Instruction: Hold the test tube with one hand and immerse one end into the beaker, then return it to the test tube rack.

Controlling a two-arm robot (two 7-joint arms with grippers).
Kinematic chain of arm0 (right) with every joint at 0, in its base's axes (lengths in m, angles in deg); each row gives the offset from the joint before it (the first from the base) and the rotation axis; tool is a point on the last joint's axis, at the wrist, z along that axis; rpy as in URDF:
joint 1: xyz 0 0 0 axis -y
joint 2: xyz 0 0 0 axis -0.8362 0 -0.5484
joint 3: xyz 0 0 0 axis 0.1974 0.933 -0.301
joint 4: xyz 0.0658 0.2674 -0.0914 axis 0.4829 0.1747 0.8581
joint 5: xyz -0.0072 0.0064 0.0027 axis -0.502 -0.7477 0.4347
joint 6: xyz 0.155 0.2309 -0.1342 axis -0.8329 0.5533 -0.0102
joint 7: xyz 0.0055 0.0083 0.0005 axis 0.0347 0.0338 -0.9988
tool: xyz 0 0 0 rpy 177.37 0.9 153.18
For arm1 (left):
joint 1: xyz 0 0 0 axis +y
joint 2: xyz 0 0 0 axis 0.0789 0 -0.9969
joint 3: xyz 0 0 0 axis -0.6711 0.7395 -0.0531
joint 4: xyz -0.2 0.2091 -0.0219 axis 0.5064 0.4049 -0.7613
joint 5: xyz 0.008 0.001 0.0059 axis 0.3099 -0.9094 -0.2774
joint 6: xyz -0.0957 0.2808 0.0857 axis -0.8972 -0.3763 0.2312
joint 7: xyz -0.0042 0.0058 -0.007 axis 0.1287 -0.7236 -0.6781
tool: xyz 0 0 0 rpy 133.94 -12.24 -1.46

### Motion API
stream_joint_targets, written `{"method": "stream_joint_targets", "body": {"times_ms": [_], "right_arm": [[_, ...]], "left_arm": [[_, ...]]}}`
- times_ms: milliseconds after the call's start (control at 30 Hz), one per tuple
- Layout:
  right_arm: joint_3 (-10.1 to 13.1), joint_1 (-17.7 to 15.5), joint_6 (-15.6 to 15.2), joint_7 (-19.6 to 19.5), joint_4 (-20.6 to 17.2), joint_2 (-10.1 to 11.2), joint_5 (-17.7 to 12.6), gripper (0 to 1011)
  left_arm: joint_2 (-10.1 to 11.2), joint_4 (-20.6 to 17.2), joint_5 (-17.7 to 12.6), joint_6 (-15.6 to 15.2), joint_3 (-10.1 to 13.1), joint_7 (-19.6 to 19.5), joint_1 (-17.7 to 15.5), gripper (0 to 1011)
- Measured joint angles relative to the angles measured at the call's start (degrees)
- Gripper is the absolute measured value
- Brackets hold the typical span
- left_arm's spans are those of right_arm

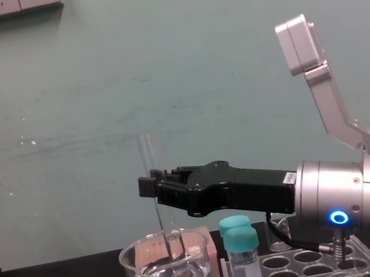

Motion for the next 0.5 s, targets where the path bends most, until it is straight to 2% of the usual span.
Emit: {"method": "stream_joint_targets", "body": {"times_ms": [500], "right_arm": [[-0.04, -0.34, -0.17, -0.24, -0.71, 0.24, 0.11, 225]], "left_arm": [[0.0, 0.0, 0.0, 0.0, 0.0, 0.0, 0.0, 1000]]}}
